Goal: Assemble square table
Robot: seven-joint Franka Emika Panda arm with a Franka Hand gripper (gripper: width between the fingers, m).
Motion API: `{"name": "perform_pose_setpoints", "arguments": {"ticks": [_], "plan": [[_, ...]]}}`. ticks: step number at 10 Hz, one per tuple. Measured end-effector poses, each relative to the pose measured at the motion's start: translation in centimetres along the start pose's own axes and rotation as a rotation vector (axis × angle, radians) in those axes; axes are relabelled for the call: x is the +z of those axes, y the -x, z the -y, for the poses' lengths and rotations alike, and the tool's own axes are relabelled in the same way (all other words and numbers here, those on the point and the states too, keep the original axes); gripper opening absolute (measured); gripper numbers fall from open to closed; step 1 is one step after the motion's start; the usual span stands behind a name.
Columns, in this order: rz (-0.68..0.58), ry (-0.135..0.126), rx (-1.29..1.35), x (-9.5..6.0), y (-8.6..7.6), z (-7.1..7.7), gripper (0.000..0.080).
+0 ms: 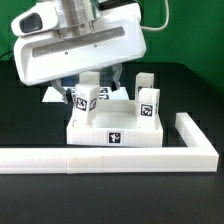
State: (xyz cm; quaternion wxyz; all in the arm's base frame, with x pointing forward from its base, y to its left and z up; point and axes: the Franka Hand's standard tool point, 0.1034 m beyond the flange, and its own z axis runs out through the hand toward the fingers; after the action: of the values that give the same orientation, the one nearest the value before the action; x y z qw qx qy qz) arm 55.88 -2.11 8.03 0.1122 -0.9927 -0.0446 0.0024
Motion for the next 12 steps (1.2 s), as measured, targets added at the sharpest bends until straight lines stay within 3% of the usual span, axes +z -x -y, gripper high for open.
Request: {"name": "perform_pose_setpoints", "arguments": {"ticks": [3,6,9,12], "plan": [[-0.017,0.011,-0.185,0.0,-0.1,-0.7,0.0649],[-0.006,0.03,-0.352,0.5,0.2,0.0,0.0649],[-0.004,0.03,-0.347,0.6,0.2,0.1,0.0649],[-0.003,0.037,-0.605,0.3,0.1,-0.4,0.0649]]}}
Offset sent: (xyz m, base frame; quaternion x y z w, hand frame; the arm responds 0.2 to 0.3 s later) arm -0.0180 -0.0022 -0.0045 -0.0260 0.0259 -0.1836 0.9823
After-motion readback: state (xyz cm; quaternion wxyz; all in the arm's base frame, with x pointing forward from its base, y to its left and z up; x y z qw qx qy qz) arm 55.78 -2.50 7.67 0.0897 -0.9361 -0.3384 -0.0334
